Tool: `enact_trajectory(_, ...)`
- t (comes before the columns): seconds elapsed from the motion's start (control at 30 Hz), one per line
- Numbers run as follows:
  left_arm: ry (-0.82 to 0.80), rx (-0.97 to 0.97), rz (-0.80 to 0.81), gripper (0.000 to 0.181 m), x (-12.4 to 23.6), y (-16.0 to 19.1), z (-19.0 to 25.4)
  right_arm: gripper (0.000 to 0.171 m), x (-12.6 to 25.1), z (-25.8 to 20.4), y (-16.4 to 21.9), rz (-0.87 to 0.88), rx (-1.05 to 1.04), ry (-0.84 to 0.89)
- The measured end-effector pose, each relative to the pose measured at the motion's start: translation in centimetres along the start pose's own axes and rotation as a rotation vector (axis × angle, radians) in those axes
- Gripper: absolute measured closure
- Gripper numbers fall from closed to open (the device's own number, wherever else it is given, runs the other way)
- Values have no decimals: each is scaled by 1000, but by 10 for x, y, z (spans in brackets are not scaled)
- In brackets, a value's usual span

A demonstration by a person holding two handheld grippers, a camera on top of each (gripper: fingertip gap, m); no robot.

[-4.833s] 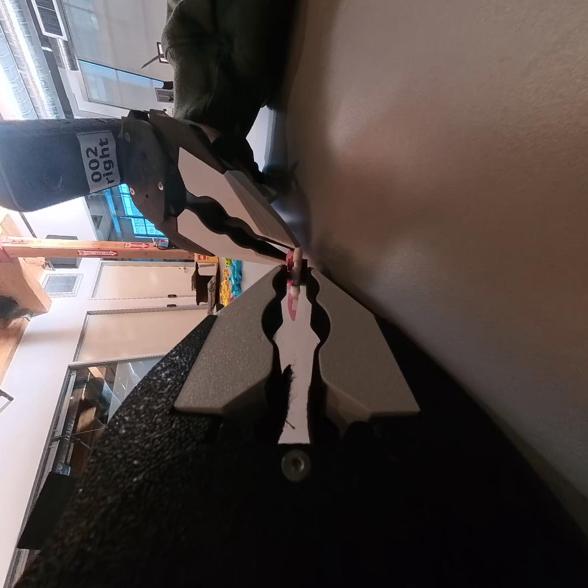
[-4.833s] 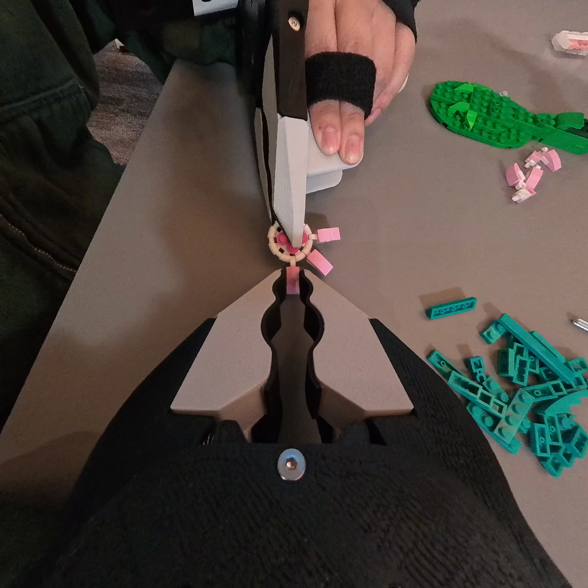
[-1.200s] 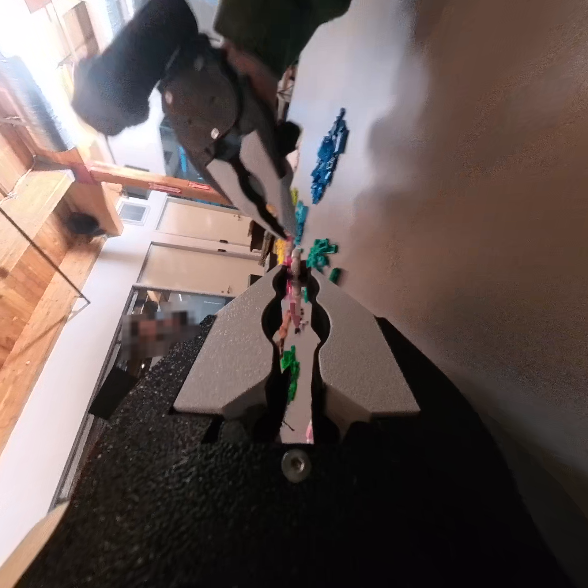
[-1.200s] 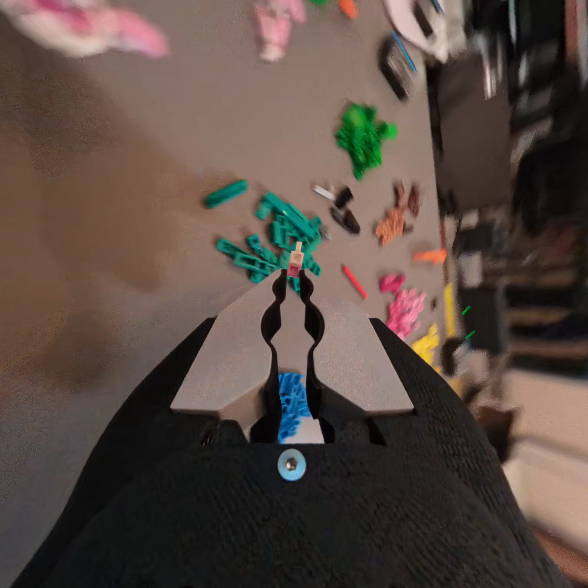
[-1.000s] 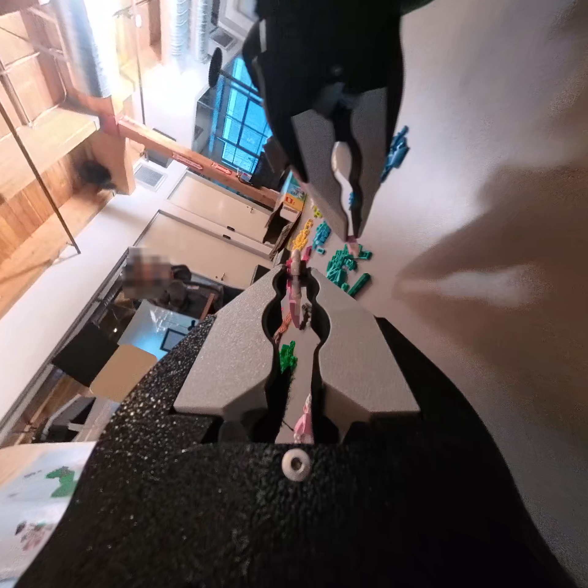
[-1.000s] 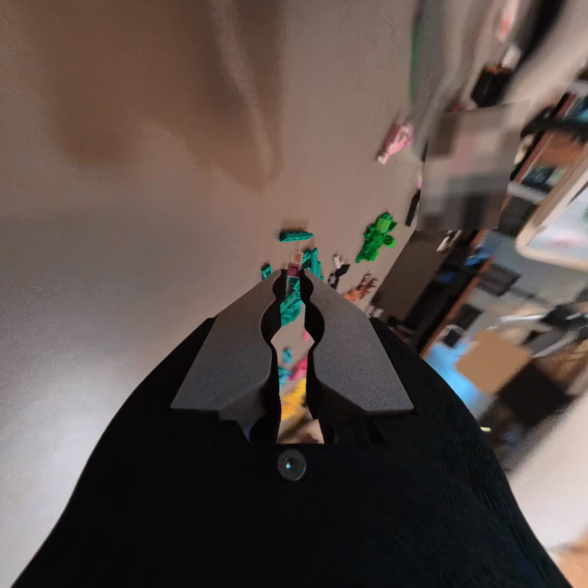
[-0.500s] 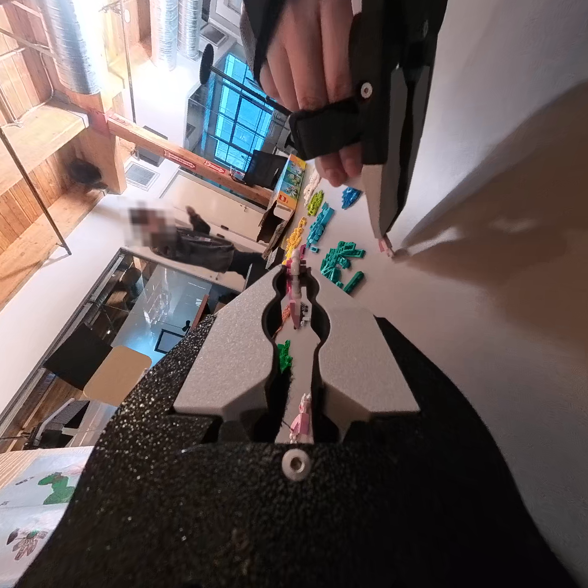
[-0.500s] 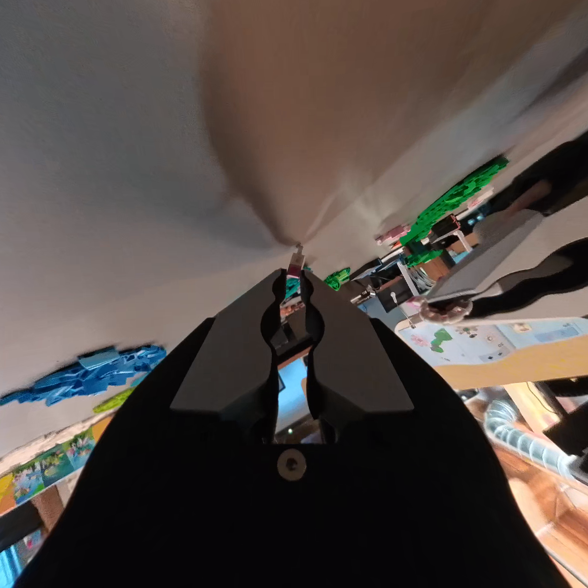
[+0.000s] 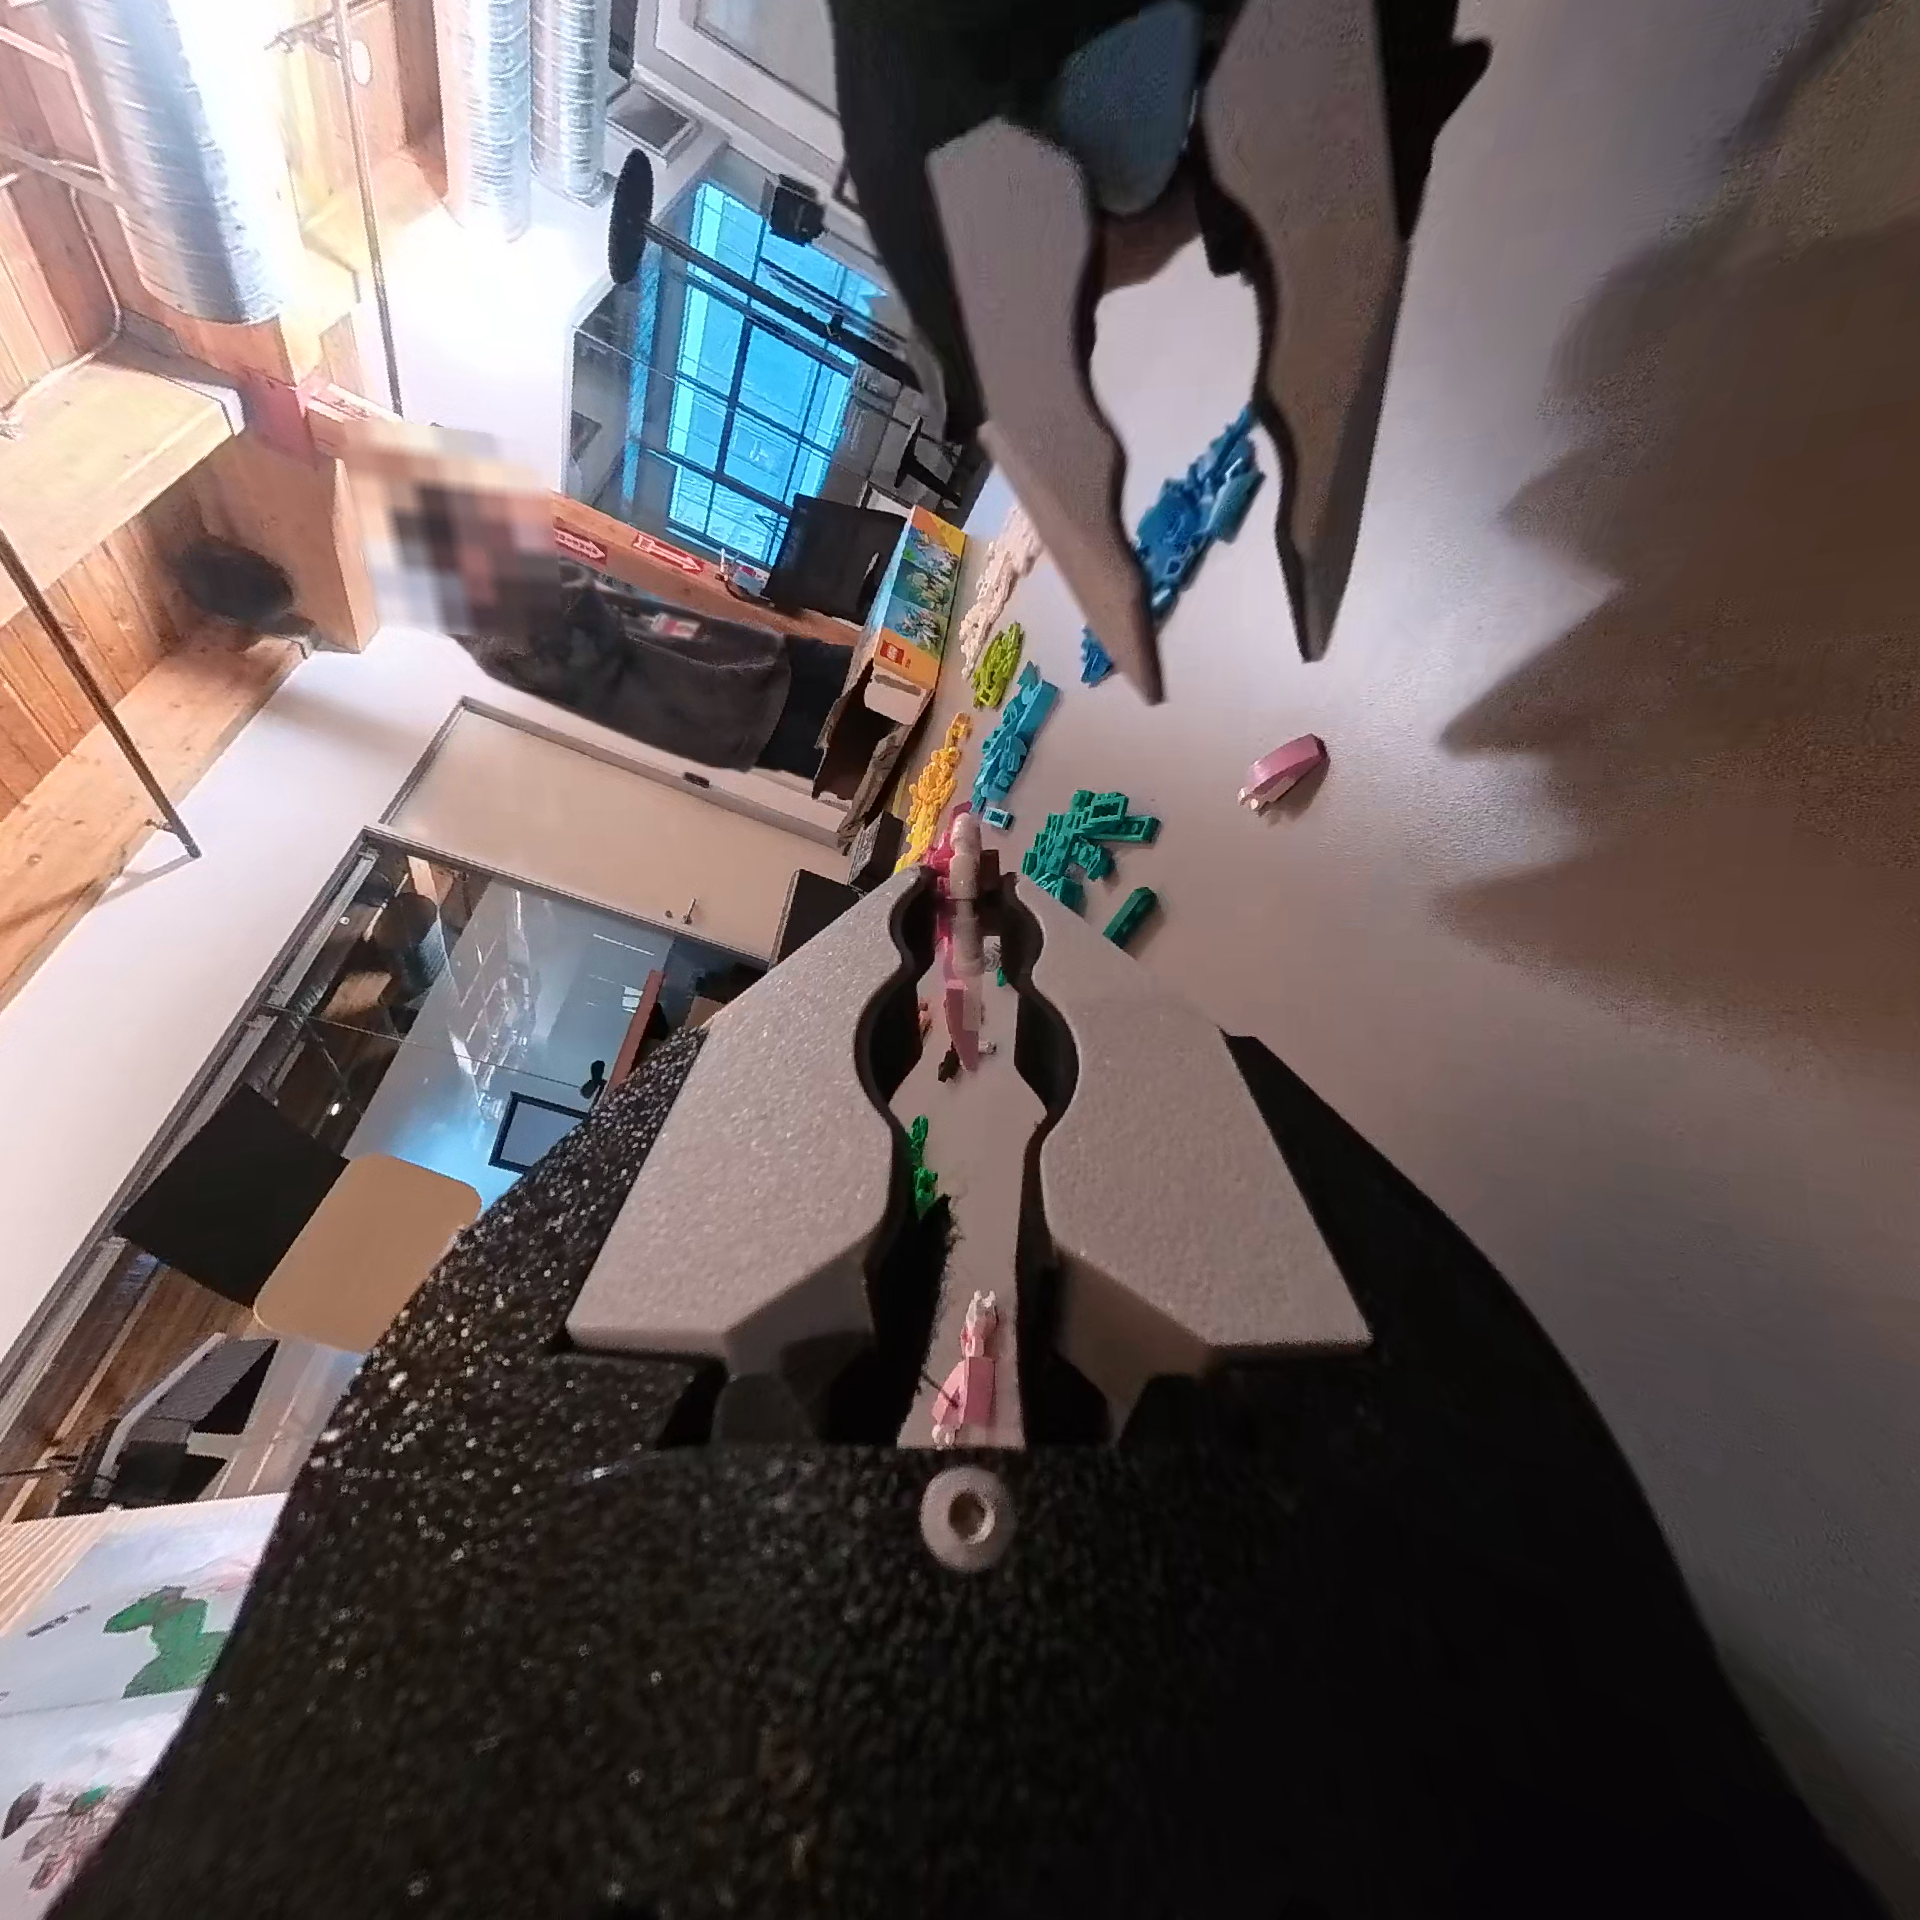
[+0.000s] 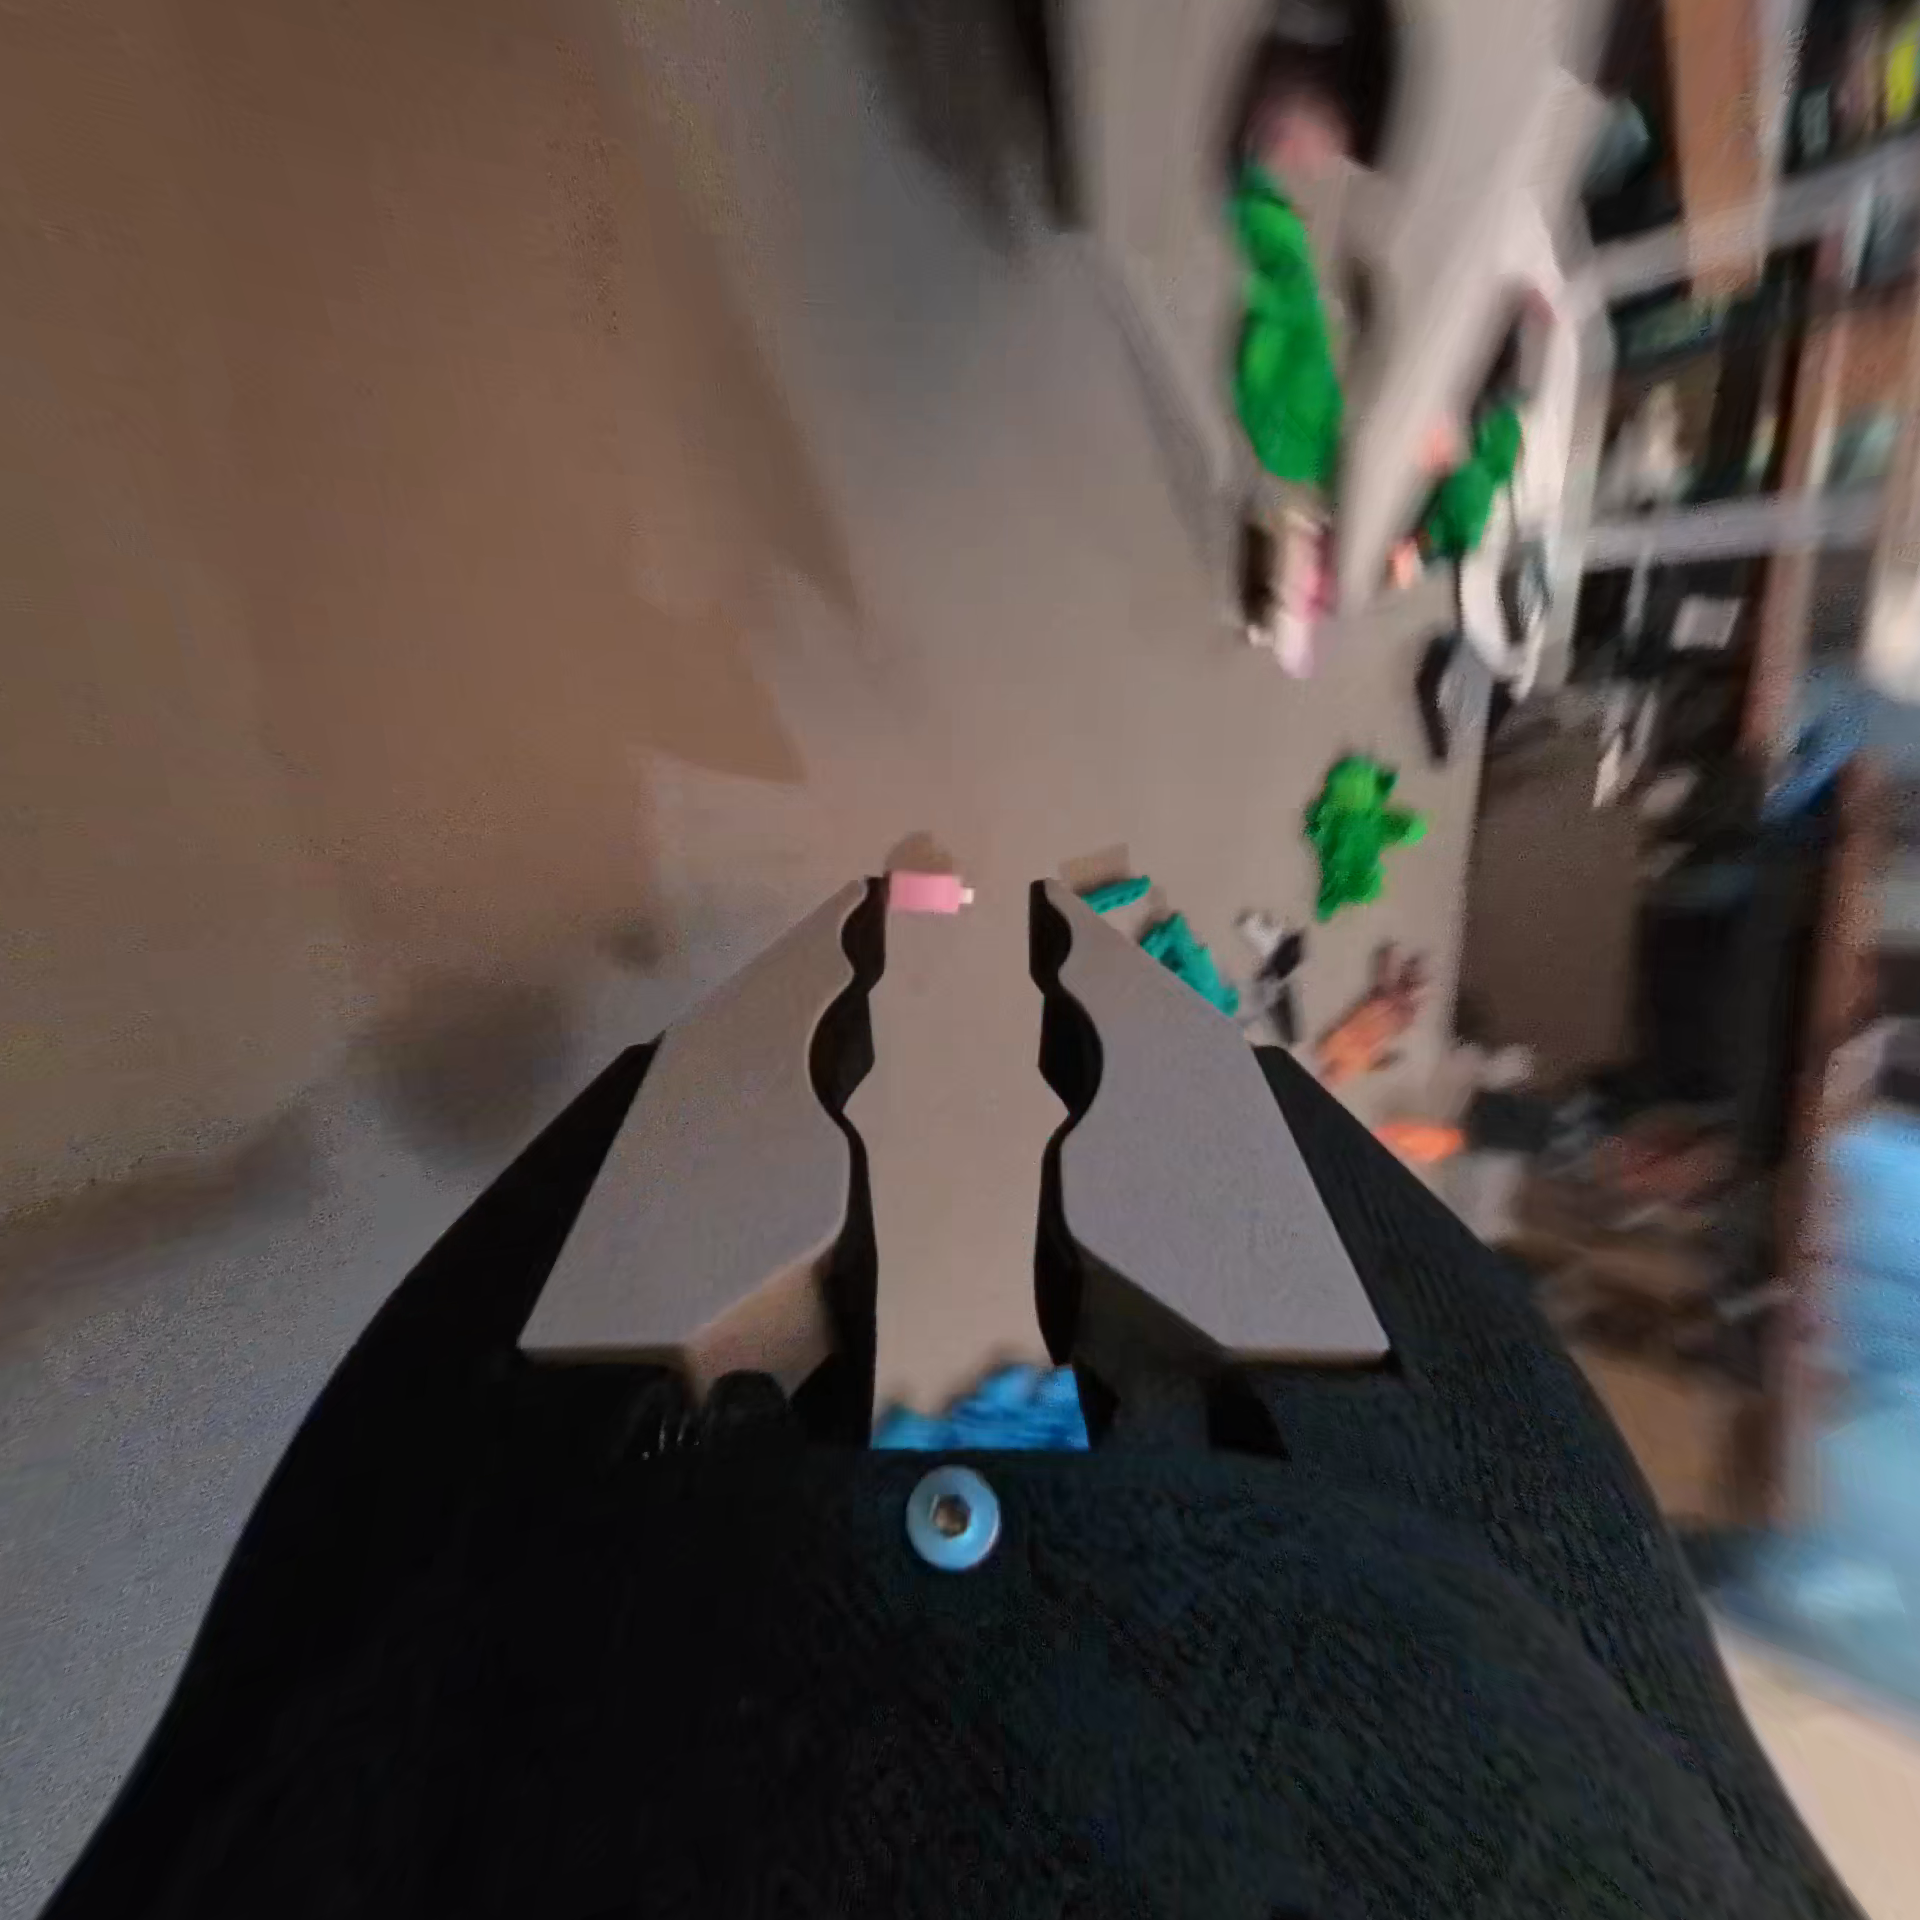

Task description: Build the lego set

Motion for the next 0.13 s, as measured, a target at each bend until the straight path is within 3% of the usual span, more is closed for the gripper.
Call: enact_trajectory(0.13, 3, -10, -1, 173, 0, 0, 1, 133, -7, 3, 14, 21, -706, 48)
Point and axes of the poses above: each gripper's, where its closed fingertips meet, x back along the fingers, y out of its underside, z = x × y across the jaws, the point moved 7 cm from there along x, back along the fingers, and after that the axes turned 14 degrees about x, right-handed, at the moved point
